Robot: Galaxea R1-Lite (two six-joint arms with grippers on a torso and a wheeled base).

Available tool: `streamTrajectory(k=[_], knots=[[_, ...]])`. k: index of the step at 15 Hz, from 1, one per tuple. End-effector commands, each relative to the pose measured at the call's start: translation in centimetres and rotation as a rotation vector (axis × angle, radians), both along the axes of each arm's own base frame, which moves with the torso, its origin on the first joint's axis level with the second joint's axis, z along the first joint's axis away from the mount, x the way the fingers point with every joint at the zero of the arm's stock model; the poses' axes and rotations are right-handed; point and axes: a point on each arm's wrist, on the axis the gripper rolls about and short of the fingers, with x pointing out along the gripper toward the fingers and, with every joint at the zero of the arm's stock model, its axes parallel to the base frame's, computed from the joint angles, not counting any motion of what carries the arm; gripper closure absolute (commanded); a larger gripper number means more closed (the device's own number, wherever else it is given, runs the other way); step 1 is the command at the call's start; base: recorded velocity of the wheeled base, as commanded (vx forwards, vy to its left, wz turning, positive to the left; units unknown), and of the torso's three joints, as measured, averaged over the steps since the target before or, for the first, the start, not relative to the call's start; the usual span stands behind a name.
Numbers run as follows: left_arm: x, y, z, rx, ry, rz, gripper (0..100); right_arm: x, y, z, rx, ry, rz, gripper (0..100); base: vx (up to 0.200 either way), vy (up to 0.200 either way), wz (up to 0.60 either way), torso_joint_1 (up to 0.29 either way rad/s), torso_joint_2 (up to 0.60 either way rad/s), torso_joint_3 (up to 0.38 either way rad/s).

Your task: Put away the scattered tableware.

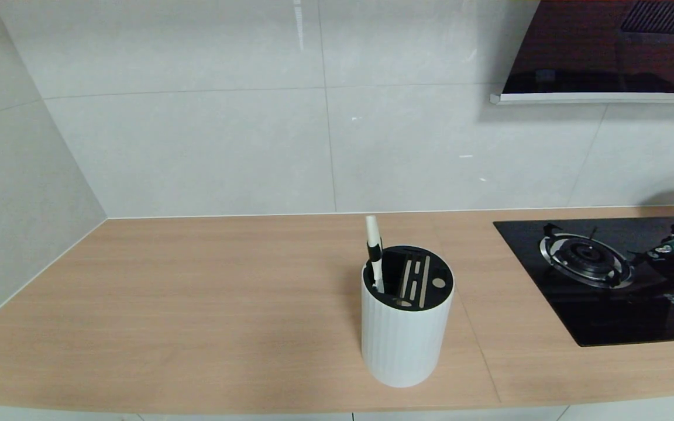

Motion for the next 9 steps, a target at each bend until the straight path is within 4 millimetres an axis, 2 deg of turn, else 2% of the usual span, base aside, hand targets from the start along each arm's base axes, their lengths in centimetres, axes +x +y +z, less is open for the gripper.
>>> streamTrajectory(k=[1,4,6,7,8,9], knots=[[0.4,0.0,-1.8,0.034,0.029,0.077,0,0.2,0.0,-1.6,0.003,0.000,-0.012,0,0.000,0.000,0.00,0.000,0.00,0.000],[3.2,0.3,-7.4,0.190,0.225,0.253,0,1.7,0.0,-4.6,0.002,0.036,0.001,0,0.000,0.000,0.00,0.000,0.00,0.000],[3.3,0.6,-9.2,0.220,0.416,0.403,0,1.8,0.1,-4.9,0.011,0.065,0.021,0,0.000,0.000,0.00,0.000,0.00,0.000],[3.3,0.8,-9.1,0.207,0.426,0.490,0,1.8,0.1,-5.1,0.020,0.080,0.024,0,0.000,0.000,0.00,0.000,0.00,0.000],[3.3,0.8,-9.1,0.207,0.426,0.490,0,1.8,0.1,-5.1,0.020,0.080,0.024,0,0.000,0.000,0.00,0.000,0.00,0.000],[3.3,0.8,-9.2,0.197,0.425,0.470,0,1.9,0.1,-6.3,0.028,0.201,0.024,0,0.000,0.000,0.00,0.000,0.00,0.000]])
